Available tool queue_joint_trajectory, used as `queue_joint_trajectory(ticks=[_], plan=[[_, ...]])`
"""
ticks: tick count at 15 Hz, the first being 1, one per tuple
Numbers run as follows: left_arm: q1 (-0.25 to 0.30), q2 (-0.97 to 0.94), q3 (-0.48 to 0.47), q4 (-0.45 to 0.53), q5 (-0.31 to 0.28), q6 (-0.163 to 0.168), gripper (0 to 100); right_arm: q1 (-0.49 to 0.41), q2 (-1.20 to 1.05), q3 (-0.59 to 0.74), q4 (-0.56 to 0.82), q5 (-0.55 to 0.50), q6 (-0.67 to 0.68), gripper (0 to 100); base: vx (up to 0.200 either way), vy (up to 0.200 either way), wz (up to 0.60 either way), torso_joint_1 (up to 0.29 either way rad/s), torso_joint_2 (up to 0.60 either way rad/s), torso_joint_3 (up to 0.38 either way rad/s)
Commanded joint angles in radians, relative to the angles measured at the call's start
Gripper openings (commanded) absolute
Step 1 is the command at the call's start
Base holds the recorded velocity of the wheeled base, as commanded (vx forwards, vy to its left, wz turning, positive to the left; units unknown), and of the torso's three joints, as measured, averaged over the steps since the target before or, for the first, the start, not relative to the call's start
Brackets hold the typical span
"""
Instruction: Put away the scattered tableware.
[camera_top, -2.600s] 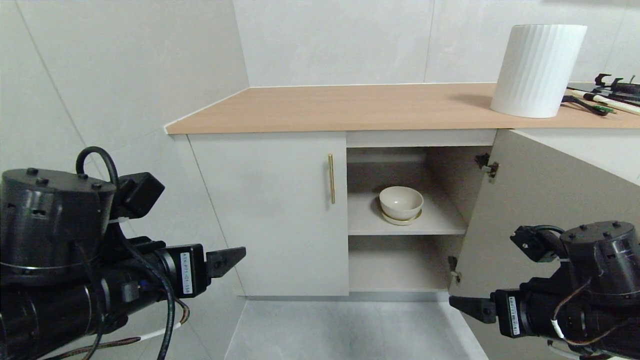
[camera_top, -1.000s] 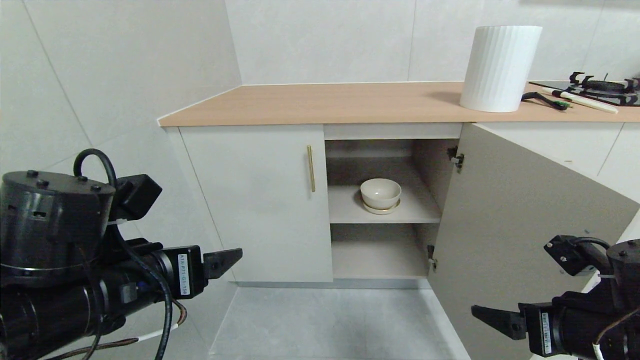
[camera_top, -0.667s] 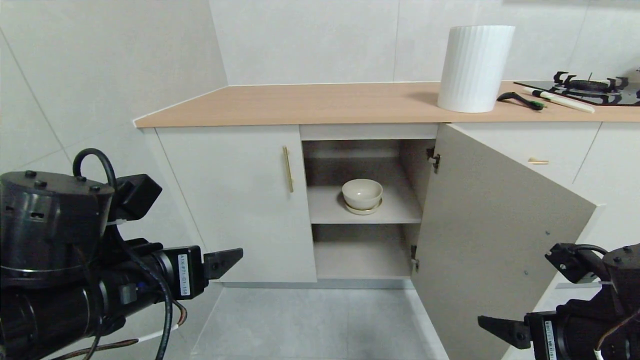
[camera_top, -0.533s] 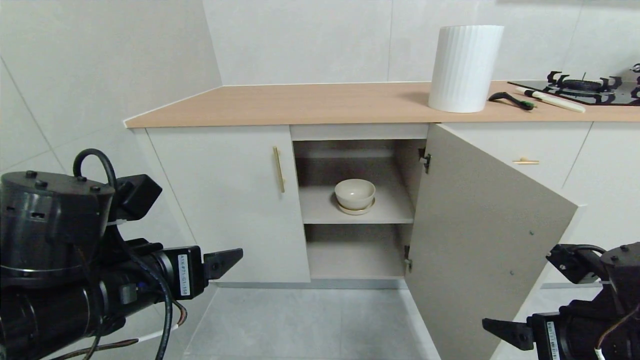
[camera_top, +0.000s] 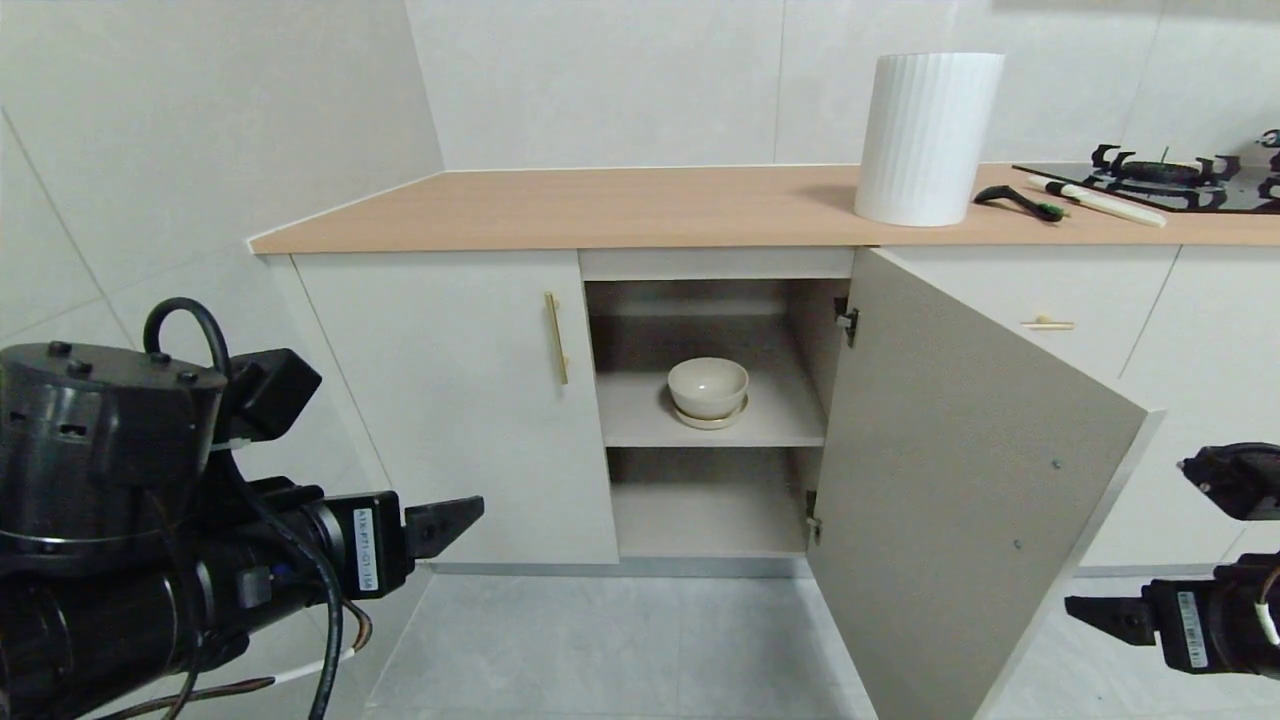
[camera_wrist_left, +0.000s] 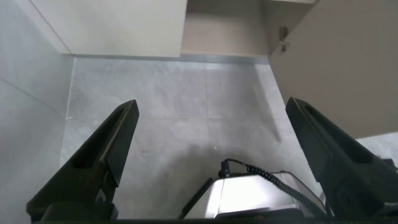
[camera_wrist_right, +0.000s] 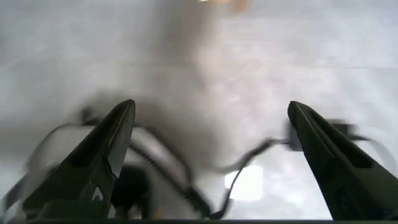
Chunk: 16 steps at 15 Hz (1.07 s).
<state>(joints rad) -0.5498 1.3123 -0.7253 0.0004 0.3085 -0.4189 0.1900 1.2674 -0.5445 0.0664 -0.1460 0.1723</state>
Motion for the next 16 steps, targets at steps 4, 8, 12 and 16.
queue_joint_trajectory(ticks=[4,8,12,16], plan=[[-0.001,0.002,-0.002,-0.003,0.000,-0.001,100,-0.279,0.063,-0.049,-0.023,0.011,-0.120,100,0.000,0.000,0.00,0.000,0.00,0.000],[0.001,0.001,0.001,-0.014,-0.002,-0.003,100,-0.310,0.247,-0.046,-0.254,0.011,0.015,100,0.000,0.000,0.00,0.000,0.00,0.000],[0.002,0.001,0.001,-0.030,0.000,-0.004,100,-0.284,0.320,-0.034,-0.349,0.051,0.127,100,0.000,0.000,0.00,0.000,0.00,0.000],[0.002,-0.001,0.001,-0.028,0.000,-0.006,100,-0.231,0.320,-0.034,-0.353,0.094,0.176,100,0.000,0.000,0.00,0.000,0.00,0.000]])
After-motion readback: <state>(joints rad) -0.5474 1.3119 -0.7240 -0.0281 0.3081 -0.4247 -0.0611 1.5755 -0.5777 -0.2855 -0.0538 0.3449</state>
